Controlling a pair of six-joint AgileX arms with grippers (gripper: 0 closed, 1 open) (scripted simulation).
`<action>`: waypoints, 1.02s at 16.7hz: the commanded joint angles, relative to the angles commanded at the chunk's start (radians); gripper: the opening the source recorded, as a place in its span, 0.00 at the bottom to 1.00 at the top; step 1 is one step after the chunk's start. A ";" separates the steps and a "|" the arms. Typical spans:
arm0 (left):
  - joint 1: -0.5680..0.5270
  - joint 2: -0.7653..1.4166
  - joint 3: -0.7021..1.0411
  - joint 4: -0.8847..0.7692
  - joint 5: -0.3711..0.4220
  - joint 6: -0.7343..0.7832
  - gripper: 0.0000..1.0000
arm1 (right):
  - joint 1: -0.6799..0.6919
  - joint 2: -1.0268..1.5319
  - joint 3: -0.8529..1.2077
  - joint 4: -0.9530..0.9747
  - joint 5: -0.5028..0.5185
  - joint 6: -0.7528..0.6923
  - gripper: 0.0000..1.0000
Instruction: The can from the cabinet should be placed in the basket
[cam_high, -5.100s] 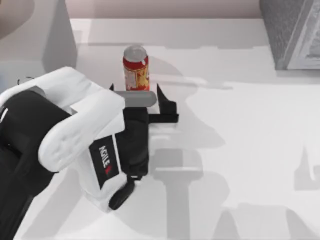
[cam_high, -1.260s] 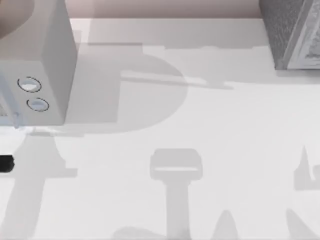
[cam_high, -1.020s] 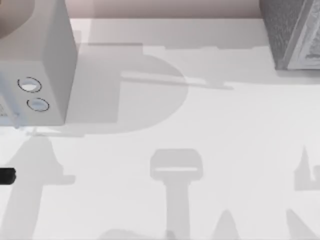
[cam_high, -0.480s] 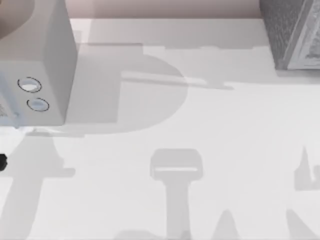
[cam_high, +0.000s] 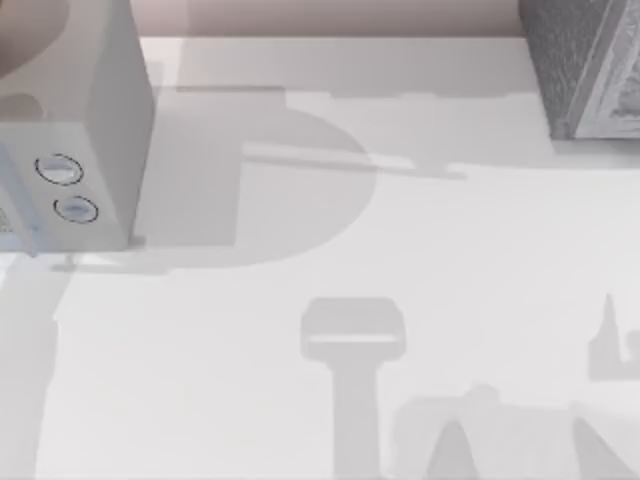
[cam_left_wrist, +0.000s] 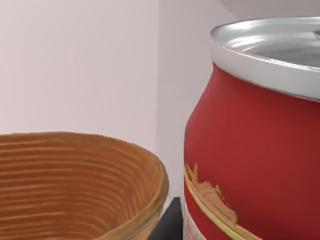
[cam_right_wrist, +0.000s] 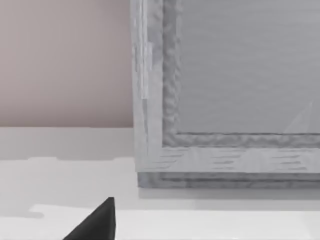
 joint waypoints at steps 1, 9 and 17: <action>0.052 0.100 0.089 -0.002 0.091 0.003 0.00 | 0.000 0.000 0.000 0.000 0.000 0.000 1.00; 0.362 0.856 0.745 0.000 0.759 0.053 0.00 | 0.000 0.000 0.000 0.000 0.000 0.000 1.00; 0.463 1.158 1.061 0.034 1.072 0.106 0.00 | 0.000 0.000 0.000 0.000 0.000 0.000 1.00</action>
